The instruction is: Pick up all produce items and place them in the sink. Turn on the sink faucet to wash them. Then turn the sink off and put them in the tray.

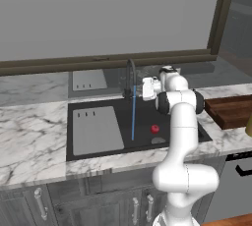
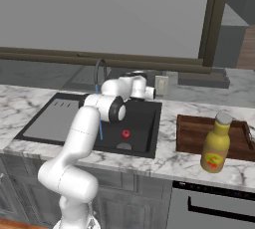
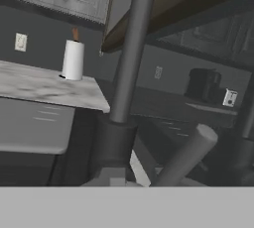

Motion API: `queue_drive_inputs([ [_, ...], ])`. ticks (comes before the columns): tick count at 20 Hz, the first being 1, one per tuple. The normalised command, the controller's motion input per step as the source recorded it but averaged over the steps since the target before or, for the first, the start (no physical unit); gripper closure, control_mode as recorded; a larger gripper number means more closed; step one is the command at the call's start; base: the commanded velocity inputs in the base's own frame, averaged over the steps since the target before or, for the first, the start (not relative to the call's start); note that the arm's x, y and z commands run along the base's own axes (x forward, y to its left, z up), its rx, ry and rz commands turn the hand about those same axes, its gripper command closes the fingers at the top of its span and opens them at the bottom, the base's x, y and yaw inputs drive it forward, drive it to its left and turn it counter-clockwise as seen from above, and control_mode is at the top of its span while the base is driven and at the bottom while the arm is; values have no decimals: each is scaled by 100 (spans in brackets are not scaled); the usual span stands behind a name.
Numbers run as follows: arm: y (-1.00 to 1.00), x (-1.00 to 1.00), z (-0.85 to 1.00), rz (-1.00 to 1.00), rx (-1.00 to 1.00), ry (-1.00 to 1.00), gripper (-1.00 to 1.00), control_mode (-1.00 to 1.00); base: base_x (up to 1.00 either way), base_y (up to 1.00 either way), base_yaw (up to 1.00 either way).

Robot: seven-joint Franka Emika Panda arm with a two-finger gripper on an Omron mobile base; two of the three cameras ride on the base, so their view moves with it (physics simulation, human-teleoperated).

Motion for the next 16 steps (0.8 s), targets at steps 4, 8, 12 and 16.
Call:
queue_drive_inputs([
  [4,61,16,45,6,-14,0,100,-100,0,0,0],
  [8,68,15,45,5,-13,0,100,-100,0,0,0],
  [12,72,12,38,4,-14,0,100,-100,0,0,0],
  [16,63,10,13,4,-15,-1,100,-100,0,0,0],
])
